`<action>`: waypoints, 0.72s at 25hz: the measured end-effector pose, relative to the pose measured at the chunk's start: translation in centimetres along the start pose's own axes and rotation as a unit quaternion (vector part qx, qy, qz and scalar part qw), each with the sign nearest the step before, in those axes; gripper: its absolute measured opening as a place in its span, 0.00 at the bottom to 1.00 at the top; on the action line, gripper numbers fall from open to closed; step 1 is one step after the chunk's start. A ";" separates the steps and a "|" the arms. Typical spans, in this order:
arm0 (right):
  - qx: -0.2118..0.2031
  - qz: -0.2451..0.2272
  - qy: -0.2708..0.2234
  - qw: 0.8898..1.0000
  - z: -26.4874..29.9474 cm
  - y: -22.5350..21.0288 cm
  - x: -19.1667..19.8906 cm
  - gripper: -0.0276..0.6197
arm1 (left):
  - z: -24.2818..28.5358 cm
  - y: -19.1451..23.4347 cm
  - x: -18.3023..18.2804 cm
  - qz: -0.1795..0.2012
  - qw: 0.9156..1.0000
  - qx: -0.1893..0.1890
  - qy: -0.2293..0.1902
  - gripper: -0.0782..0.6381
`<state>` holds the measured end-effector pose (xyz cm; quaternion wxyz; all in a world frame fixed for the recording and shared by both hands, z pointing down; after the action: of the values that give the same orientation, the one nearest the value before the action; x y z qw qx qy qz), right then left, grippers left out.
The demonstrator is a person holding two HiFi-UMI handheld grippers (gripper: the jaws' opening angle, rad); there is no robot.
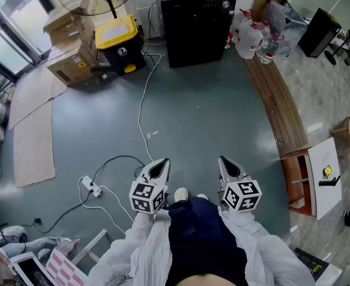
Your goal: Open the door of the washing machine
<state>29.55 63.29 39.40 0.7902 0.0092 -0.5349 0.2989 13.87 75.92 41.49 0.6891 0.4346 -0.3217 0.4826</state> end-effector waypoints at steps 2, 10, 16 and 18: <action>-0.004 0.002 0.001 1.000 -1.4 0.5 0.6 0.06 | -1.2 -0.7 0.5 -0.004 1.000 -0.008 -0.002 0.11; -0.012 0.014 -0.020 1.000 -6.5 -0.5 2.0 0.06 | -3.4 -4.7 1.3 -0.009 0.999 -0.026 -0.023 0.11; -0.016 0.019 -0.014 1.000 -9.1 -1.5 4.7 0.06 | -5.0 -6.6 4.3 -0.016 0.998 -0.052 -0.024 0.11; -0.019 0.020 -0.004 1.000 -9.9 -1.7 5.8 0.06 | -5.5 -7.2 5.1 -0.021 0.997 -0.065 -0.026 0.11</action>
<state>40.14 67.93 40.61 0.7823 -0.0152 -0.5435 0.3040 22.46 81.81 41.55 0.7174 0.4080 -0.3610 0.4342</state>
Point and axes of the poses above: the fingertips, and each gripper's own axes: z forward along the fingers, y to its left, x out of its underside, the point moved 2 cm from there along -z, backward along the fingers, and after that the axes turned 1 degree about -z, right-handed, at the moved point
